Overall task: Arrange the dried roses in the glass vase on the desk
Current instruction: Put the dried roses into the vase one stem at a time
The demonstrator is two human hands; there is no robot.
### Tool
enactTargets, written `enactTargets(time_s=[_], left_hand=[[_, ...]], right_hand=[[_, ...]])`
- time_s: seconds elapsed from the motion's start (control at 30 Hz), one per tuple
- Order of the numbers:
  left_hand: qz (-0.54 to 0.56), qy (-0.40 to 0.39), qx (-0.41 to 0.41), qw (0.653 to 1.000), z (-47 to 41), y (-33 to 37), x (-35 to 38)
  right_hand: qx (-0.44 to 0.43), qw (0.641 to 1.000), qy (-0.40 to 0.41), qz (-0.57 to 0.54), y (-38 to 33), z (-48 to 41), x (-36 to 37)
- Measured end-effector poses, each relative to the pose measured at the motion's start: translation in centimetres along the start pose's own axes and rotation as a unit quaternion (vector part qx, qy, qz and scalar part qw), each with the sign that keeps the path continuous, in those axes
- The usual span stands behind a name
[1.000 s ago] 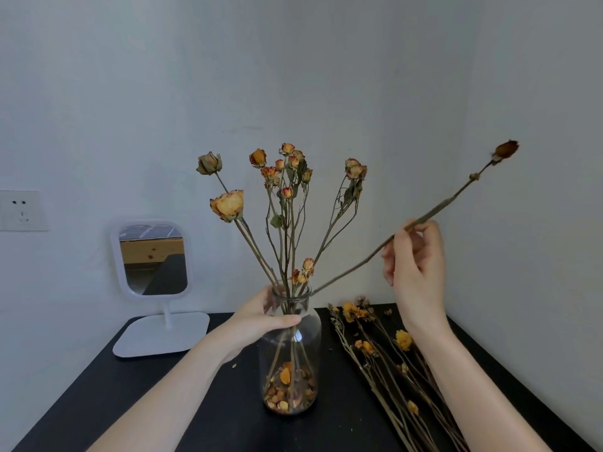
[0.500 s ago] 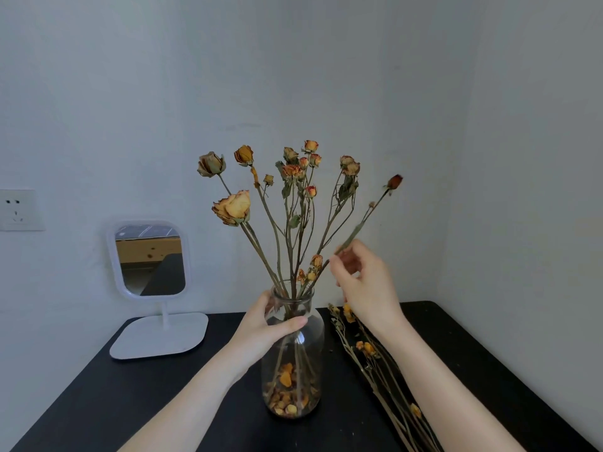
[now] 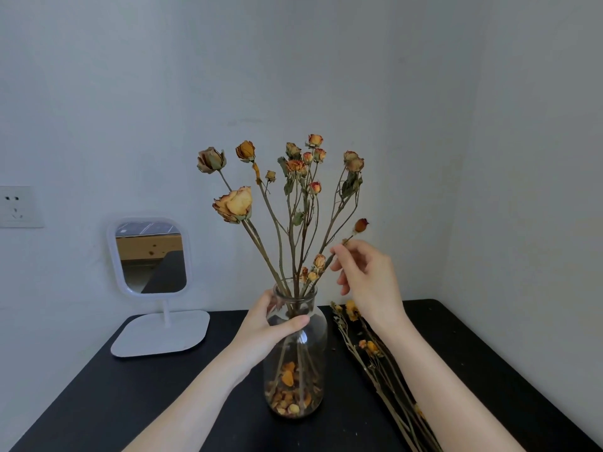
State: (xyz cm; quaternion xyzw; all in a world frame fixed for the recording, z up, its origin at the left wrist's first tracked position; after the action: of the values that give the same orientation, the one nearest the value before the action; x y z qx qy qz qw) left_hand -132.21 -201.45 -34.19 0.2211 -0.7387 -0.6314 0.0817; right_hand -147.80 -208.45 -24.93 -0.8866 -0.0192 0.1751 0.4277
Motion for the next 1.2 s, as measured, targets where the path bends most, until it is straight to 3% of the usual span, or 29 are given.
enactTargets(time_s=[0.47,0.7,0.9,1.03,1.1,1.2], left_hand=[[0.029,-0.072,-0.014,0.997,0.2,0.0,0.2],[0.002,-0.132,-0.034,0.991,-0.3,-0.2,-0.3],[-0.044,0.034,0.04,0.998,2.3,0.3,-1.3],[-0.083,0.205,0.141,0.965,7.6,-0.2,-0.8],[-0.106,0.197,0.179,0.958,9.9,-0.6,1.4],[-0.115,0.093,0.148,0.978,11.0,-2.0,5.6]], right_hand=[[-0.005,0.99,-0.075,0.119,1.4,0.3,2.5],[-0.005,0.992,-0.073,0.103,1.2,0.7,2.2],[0.031,0.992,-0.072,0.103,3.3,1.9,-0.6],[0.098,0.978,-0.068,0.17,7.5,3.0,-3.3],[0.136,0.969,-0.073,0.193,10.0,3.8,-4.6],[0.194,0.948,-0.103,0.231,13.4,5.1,-6.2]])
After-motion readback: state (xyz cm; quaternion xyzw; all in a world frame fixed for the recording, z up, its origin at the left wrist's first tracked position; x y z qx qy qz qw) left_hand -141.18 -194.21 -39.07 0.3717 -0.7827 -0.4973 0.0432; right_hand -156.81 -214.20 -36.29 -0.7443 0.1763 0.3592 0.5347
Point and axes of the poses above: each hand's wrist, its own z-axis away from the middle knuckle, its own x-axis out of the palm, y = z × x, the point moved 6 cm from there along -z, towards the middle knuckle, and after that the axes turned 8 degrees about z, right-handed, at the moved point
